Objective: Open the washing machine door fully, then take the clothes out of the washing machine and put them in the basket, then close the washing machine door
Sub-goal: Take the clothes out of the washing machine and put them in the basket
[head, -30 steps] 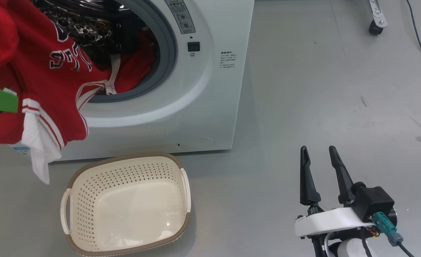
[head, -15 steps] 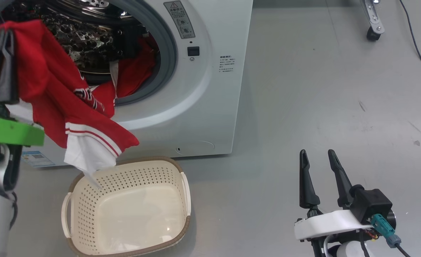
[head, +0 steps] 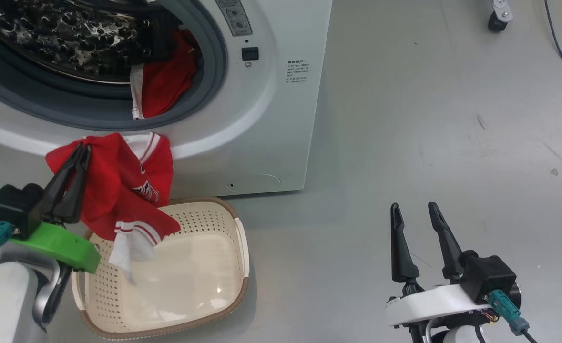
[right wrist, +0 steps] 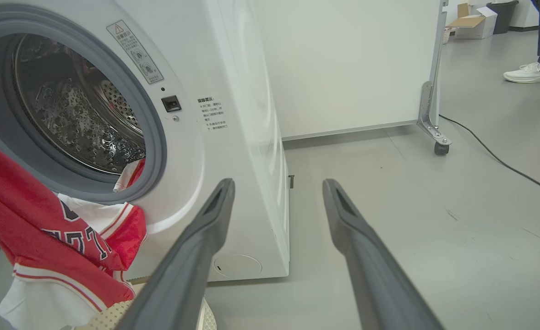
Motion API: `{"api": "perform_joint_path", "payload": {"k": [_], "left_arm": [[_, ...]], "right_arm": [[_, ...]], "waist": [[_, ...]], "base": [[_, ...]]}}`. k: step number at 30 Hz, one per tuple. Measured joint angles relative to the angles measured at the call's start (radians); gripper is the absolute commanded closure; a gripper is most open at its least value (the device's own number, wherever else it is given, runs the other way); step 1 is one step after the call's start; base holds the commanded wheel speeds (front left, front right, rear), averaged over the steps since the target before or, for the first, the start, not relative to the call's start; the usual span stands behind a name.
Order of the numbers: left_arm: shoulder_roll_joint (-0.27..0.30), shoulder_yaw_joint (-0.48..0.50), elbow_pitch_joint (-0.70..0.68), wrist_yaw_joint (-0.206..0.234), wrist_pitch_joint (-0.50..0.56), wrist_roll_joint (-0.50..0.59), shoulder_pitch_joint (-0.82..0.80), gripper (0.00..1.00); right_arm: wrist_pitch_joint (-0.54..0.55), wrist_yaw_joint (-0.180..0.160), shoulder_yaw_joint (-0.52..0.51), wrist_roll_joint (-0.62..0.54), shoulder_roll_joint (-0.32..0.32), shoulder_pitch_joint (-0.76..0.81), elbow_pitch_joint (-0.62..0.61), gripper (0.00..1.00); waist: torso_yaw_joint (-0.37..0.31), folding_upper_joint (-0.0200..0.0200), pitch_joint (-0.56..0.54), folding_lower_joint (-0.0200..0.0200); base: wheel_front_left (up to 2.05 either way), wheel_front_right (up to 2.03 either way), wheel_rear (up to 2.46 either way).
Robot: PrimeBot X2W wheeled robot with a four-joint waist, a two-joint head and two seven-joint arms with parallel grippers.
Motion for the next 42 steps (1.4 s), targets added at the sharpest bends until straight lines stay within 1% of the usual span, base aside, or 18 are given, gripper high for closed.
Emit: {"api": "perform_joint_path", "payload": {"k": [7,12,27,33,42], "left_arm": [[0.011,-0.043,0.038,0.000,0.031,0.001,0.064,1.00],[0.027,-0.055,0.081,-0.001,0.046,0.001,0.097,1.00],[0.105,-0.050,0.230,-0.001,0.085,0.001,0.099,1.00],[0.136,-0.041,0.285,-0.001,0.091,0.000,0.097,1.00],[0.143,-0.054,0.346,-0.001,0.097,0.000,0.058,1.00]], "right_arm": [[0.000,0.000,0.019,0.000,0.000,-0.005,-0.009,0.00],[0.000,0.000,0.037,-0.001,0.000,-0.017,-0.021,0.00],[0.000,0.000,0.093,-0.003,0.000,-0.044,-0.074,0.00],[0.000,0.000,0.096,-0.003,0.000,-0.045,-0.091,0.00],[0.000,0.000,0.095,-0.003,0.000,-0.045,-0.122,0.00]], "waist": [[-0.023,0.0000,0.038,0.0000],[-0.045,0.0000,0.069,0.0000],[-0.120,0.0000,0.196,0.0000],[-0.162,0.0000,0.249,0.0000],[-0.220,0.0000,0.324,0.0000]], "base": [[0.00,0.00,0.00],[0.00,0.00,0.00],[0.00,0.00,0.00],[0.00,0.00,0.00],[0.00,0.00,0.00]]}}
